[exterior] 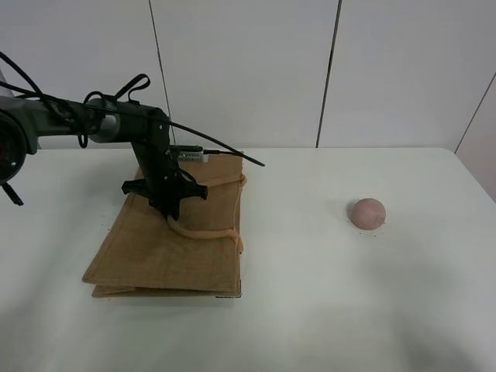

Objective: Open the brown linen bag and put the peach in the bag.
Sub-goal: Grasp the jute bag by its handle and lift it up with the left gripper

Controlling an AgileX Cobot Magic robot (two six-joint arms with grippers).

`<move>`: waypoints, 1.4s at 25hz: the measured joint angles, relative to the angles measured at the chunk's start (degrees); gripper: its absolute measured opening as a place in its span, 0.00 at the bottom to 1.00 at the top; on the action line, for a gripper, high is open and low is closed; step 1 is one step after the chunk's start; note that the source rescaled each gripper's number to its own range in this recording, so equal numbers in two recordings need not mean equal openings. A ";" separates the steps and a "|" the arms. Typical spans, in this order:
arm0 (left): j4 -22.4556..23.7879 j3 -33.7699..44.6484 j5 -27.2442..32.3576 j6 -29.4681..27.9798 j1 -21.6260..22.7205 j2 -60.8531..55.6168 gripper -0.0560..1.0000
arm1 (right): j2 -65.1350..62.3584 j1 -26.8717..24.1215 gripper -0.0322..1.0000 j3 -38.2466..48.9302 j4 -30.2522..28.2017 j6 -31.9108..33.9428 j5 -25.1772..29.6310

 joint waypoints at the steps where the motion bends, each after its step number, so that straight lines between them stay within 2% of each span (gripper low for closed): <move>1: 0.07 -0.97 1.29 0.00 0.00 0.13 0.05 | 0.00 0.00 1.00 0.00 0.00 0.00 0.00; 4: 0.50 -5.59 6.81 0.00 0.00 1.09 0.05 | 0.00 0.00 1.00 0.00 0.00 0.00 0.00; 11: 0.58 -23.37 19.82 1.96 0.00 0.98 0.05 | 0.00 0.00 1.00 0.00 0.00 0.00 0.00; 14: 0.45 -26.20 19.88 2.23 0.00 -1.02 0.05 | 0.00 0.00 1.00 0.00 0.00 0.00 0.00; 29: 0.52 -26.49 20.13 5.87 0.00 -22.24 0.05 | 0.00 0.00 1.00 0.00 0.04 0.00 0.00; 35: 0.57 -26.49 20.17 6.04 0.00 -25.15 0.05 | 0.00 0.00 1.00 0.00 0.04 0.00 0.00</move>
